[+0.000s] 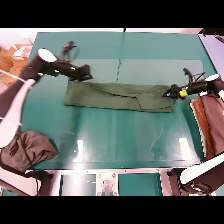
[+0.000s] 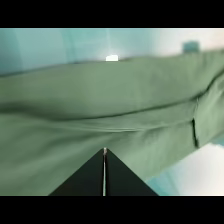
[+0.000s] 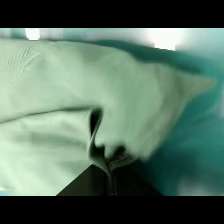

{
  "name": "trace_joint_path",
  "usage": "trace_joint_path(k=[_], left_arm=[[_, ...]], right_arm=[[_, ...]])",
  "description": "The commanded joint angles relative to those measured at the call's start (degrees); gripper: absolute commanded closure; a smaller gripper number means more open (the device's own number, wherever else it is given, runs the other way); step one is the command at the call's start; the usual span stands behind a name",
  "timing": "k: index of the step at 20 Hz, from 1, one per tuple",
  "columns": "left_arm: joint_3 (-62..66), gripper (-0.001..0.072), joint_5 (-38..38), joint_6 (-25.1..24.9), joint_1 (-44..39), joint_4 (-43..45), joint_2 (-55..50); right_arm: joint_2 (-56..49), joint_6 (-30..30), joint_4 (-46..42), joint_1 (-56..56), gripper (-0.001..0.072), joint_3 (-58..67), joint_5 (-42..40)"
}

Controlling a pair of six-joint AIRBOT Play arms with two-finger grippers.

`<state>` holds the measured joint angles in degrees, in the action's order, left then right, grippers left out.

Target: Fold the shirts.

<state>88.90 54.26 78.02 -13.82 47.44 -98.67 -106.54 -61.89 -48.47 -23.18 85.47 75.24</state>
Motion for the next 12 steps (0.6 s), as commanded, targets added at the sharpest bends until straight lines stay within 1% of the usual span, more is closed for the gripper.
trace_joint_path(k=[1,3,5,8,10,12], left_arm=[[-0.2,0.0685,-13.1,-2.0,-10.8,0.0,-5.5],[0.6,0.0685,-18.6,-2.0,-15.4,-0.6,-9.1],[3.9,0.0685,-20.4,-2.0,-18.3,-1.5,-12.8],[10.5,0.0685,-18.8,-1.4,-20.4,-1.7,-17.7],[13.3,0.0685,-17.2,-0.9,-20.8,-2.8,-20.0],[14.9,0.0685,-15.8,-0.9,-20.8,-4.3,-21.8]], right_arm=[[0.2,-4.3,1.4,0.5,0.0693,8.5,10.3],[0.5,-7.6,2.5,1.0,0.0693,14.5,16.5],[1.5,-10.6,6.3,2.2,0.0692,20.0,20.9],[4.0,-13.8,13.2,5.2,0.0692,25.4,23.3],[5.9,-14.7,15.6,8.0,0.0692,27.2,23.2],[7.3,-16.4,15.9,10.8,0.0692,27.3,22.9]])
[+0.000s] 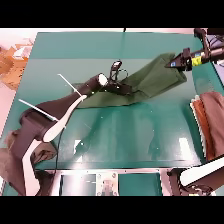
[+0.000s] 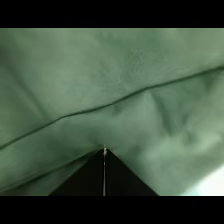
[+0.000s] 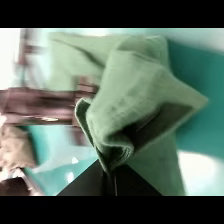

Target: Fold the shirts.

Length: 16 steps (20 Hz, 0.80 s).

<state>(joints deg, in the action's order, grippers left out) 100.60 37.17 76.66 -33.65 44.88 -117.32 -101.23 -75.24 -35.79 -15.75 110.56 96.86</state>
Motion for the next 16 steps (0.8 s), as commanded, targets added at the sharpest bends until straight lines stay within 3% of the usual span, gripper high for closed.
trace_joint_path(k=[1,7,12,16], left_arm=[[3.2,0.0685,1.4,0.4,-1.0,-2.4,-3.7],[4.9,0.0685,10.3,-0.9,0.8,-1.6,-3.7],[18.2,0.0685,38.1,-3.8,11.0,3.6,-0.9],[19.2,0.0685,48.7,-5.1,23.5,4.7,7.3]], right_arm=[[2.2,-3.5,3.2,4.7,0.0691,2.2,1.3],[2.2,-4.8,3.2,9.6,0.0692,2.1,-0.4],[2.2,-6.3,3.2,10.8,0.0691,2.1,-2.6],[1.7,-6.3,3.2,18.4,0.0691,1.0,-9.8]])
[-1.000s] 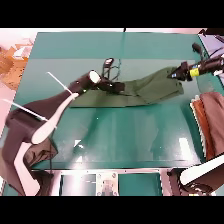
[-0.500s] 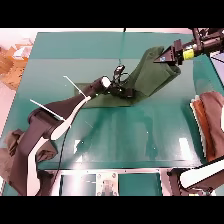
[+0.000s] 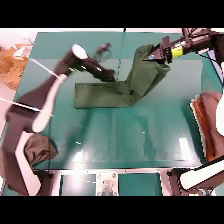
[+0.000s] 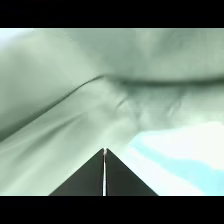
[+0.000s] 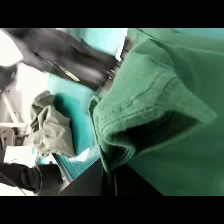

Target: Fold the shirts.

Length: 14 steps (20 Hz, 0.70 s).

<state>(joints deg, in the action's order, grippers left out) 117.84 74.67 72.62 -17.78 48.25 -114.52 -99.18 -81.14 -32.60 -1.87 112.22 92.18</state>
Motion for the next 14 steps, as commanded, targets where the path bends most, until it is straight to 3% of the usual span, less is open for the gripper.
trace_joint_path(k=[1,5,9,10,11,14], left_arm=[[2.0,0.0685,12.6,-1.1,10.8,1.5,6.4],[2.0,0.0685,15.0,-1.1,20.9,5.8,12.0],[1.9,0.0685,15.3,-3.2,26.2,21.4,14.2],[1.7,0.0685,16.0,-4.0,26.7,24.5,14.1],[1.0,0.0685,16.6,-4.4,27.1,27.3,14.2],[-2.1,0.0685,16.8,-7.8,27.1,30.1,14.1]], right_arm=[[-0.7,-0.3,0.0,7.5,0.0691,-1.7,-8.0],[-5.2,0.2,0.0,22.6,0.069,-6.4,-25.6],[-15.7,0.4,0.1,39.2,0.067,-7.9,-53.8],[-19.1,0.3,0.6,43.3,0.0428,-7.9,-61.4],[-21.7,0.3,0.7,46.4,0.0113,-7.8,-66.4],[-22.2,0.4,-0.6,46.0,0.0114,-7.8,-65.0]])
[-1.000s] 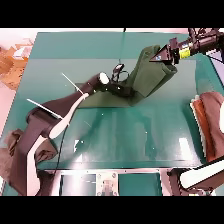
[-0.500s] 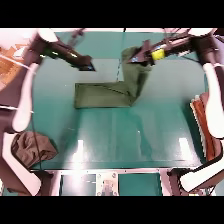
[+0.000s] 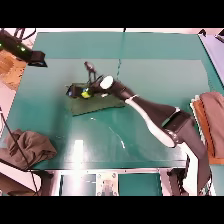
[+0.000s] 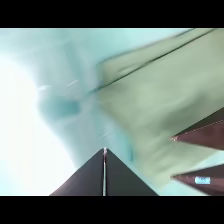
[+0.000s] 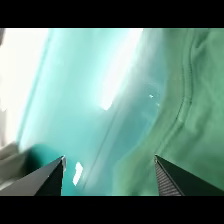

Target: Fold the shirts.

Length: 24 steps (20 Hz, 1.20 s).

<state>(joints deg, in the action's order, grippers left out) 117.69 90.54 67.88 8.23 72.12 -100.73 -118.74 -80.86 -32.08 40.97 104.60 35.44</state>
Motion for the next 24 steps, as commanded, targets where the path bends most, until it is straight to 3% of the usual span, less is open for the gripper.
trace_joint_path(k=[1,2,3,4,5,8,11,12,16,24], left_arm=[[-2.6,0.0685,0.6,-3.5,1.0,6.1,0.3],[-2.8,0.0685,0.3,-3.5,1.0,6.1,0.3],[-2.8,0.0685,-0.4,-3.5,1.0,6.1,0.3],[-2.8,0.0685,-1.0,-3.5,1.0,6.1,0.3],[-2.8,0.0685,-1.0,-3.5,1.0,6.1,0.3],[-2.8,0.0685,-1.1,-3.4,1.0,6.1,0.3],[-2.8,0.0685,-1.0,-3.4,1.0,5.9,0.3],[-2.8,0.0685,-1.0,-3.4,1.0,5.9,0.3],[-2.8,0.0685,-1.0,-3.2,1.0,5.4,0.3],[-2.8,0.0684,-0.9,-2.8,1.0,5.2,0.3]], right_arm=[[-1.4,0.1,-1.6,0.6,0.0114,-0.2,-7.0],[0.0,0.0,-1.6,-2.4,0.012,-0.2,-4.9],[1.8,0.1,-1.6,-6.3,0.0224,-0.2,-1.6],[3.3,0.1,-1.6,-10.3,0.0413,-0.2,2.5],[4.7,0.1,-1.6,-14.9,0.0433,-0.2,7.2],[6.4,0.1,-1.6,-27.8,0.0214,-0.2,22.4],[6.2,0.1,-4.5,-37.6,0.0179,-1.0,34.1],[6.2,0.1,-5.1,-39.3,0.0133,-2.0,35.6],[5.8,0.4,-6.1,-39.3,0.0122,-8.0,35.3],[0.6,0.5,-1.0,-25.2,0.0124,-9.8,31.0]])
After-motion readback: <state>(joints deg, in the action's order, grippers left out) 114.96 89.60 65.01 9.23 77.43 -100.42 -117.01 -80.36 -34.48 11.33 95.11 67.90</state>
